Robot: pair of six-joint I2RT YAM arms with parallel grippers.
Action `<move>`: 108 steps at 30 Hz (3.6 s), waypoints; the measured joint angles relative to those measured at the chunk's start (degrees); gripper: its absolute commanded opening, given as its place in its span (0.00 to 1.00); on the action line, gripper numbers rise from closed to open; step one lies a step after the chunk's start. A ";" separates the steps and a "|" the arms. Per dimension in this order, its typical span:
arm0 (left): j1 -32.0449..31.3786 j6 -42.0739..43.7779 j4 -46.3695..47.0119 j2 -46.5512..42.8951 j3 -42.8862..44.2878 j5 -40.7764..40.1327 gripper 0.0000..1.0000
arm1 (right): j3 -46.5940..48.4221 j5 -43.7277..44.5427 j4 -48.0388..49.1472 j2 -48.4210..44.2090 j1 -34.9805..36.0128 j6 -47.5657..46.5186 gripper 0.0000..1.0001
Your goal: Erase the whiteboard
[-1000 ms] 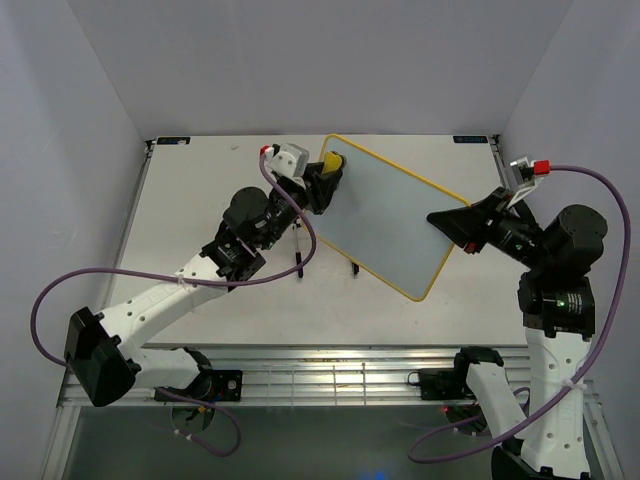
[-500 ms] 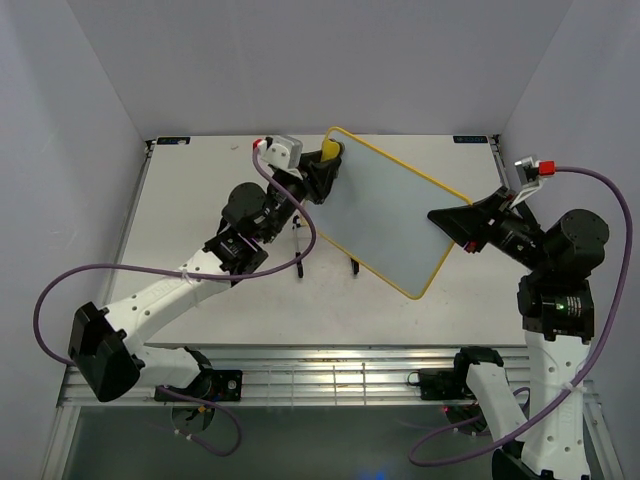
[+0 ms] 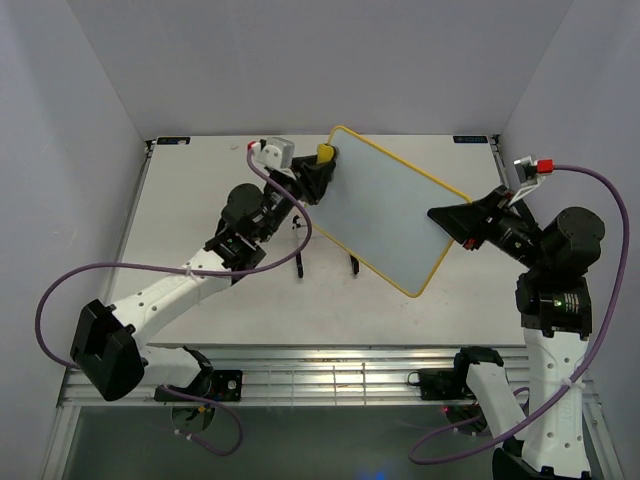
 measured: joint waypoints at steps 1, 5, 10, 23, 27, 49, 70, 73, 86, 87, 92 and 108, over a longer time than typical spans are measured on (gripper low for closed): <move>1.90 -0.46 -0.22 -0.76 -0.92 -0.07 0.02 | 0.00 -0.35 0.02 0.00 0.07 0.07 0.08; 8.33 -2.23 -2.21 -2.99 -3.13 0.31 0.02 | 0.00 -1.49 1.07 0.00 0.11 0.31 0.08; 11.41 -3.34 -6.51 -3.56 -4.94 -0.48 0.04 | 0.70 -7.72 2.51 -0.85 1.77 0.04 0.08; 13.97 -21.79 -37.66 -13.70 -9.38 -20.50 0.10 | 0.26 4.70 -3.48 5.68 2.05 -12.35 0.08; 15.72 -27.17 -43.69 -15.17 -18.05 -21.35 0.14 | -0.52 5.70 -1.03 10.67 1.95 -13.62 0.08; 15.72 -33.09 -51.49 -13.70 -31.65 -20.96 0.79 | -7.17 -12.61 27.08 24.50 13.29 -20.44 0.08; 15.67 -22.16 -62.01 -35.69 -18.75 -7.17 0.98 | 0.90 -20.28 35.80 47.10 16.37 -23.12 0.08; 15.67 -18.91 -62.25 -40.24 -18.67 -4.24 0.98 | 4.22 -21.42 35.52 50.29 16.31 -24.13 0.08; 15.67 -14.53 -60.78 -47.25 -19.76 0.09 0.98 | 11.10 -25.00 24.98 59.89 15.26 -34.93 0.08; 15.67 -14.45 -60.76 -47.19 -19.76 0.22 0.98 | 11.13 -25.29 24.76 60.33 15.02 -35.47 0.08; 15.67 -14.14 -60.59 -47.23 -19.76 0.90 0.98 | 11.37 -27.32 24.30 62.79 14.29 -37.11 0.08; 15.67 -13.81 -59.87 -48.13 -20.61 2.23 0.98 | 12.17 -30.99 24.37 67.63 12.20 -40.46 0.22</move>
